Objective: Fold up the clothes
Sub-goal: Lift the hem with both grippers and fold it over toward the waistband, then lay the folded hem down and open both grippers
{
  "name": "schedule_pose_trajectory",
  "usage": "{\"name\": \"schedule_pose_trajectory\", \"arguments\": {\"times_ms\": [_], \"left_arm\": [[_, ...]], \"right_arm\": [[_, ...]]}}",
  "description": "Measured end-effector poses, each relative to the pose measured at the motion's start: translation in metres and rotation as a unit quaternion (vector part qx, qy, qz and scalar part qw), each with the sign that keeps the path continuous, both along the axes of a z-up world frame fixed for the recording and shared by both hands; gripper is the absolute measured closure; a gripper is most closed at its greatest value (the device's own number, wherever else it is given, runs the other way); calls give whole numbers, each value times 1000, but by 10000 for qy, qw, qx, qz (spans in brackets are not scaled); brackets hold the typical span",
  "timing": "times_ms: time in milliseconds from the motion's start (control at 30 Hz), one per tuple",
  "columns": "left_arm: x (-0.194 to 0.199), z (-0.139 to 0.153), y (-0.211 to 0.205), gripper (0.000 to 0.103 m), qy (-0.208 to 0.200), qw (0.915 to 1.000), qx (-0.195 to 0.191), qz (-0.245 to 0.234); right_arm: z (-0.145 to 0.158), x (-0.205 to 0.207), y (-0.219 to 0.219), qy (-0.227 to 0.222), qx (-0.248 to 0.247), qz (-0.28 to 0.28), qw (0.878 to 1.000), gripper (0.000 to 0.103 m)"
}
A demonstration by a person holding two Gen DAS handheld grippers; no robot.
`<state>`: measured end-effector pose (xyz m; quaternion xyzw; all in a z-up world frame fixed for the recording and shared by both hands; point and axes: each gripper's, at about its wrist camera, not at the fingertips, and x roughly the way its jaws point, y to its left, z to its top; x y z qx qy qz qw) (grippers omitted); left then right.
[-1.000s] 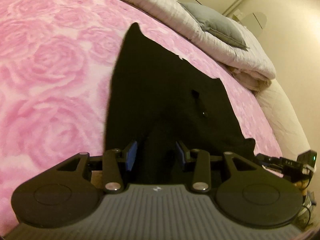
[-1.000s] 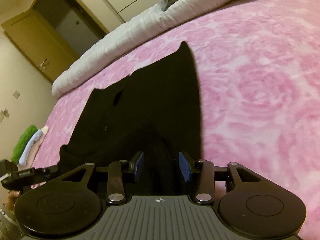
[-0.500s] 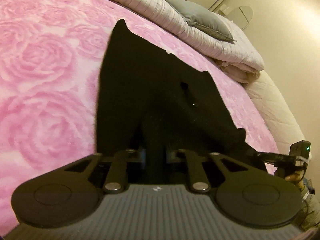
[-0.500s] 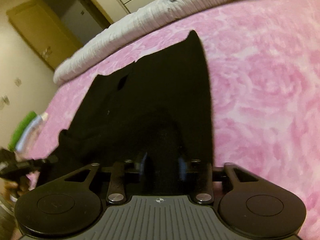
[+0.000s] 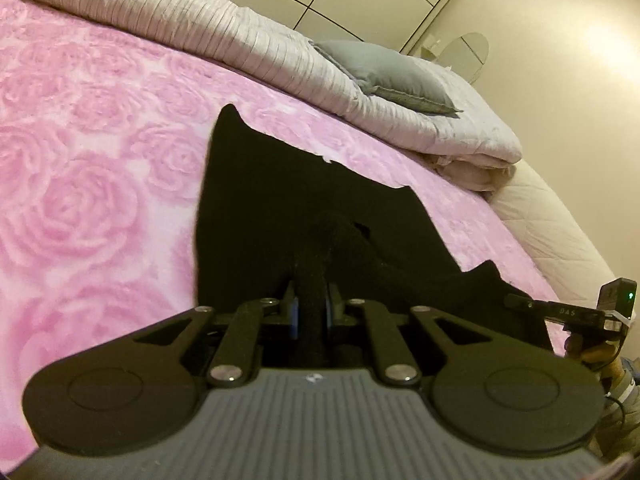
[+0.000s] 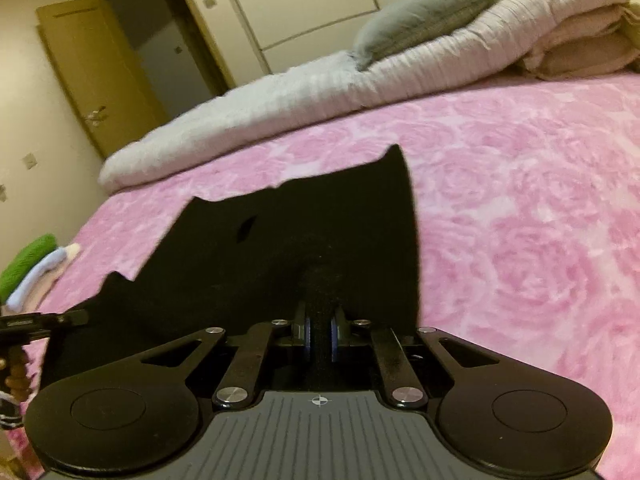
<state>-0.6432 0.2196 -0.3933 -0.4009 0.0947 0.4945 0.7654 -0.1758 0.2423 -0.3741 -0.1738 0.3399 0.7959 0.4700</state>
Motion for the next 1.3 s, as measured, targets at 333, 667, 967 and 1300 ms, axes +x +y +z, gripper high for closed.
{"name": "schedule_pose_trajectory", "arguments": {"times_ms": [333,667,967,1300], "left_arm": [[-7,-24,1,91,24,9984,-463,331],[5,24,-87,89,888,9948,-324,390],[53,3,-107,80,1934,9788,-572,355],[80,36,-148,73,2673,9531,-1026,979]], "right_arm": [[-33,7,23,67,-869,-313,9957,91],[33,-5,-84,-278,20,-433,9987,82],[-17,-68,-118,-1439,-33,96,9895,84],[26,-42,-140,-869,-929,-879,9880,61]]}}
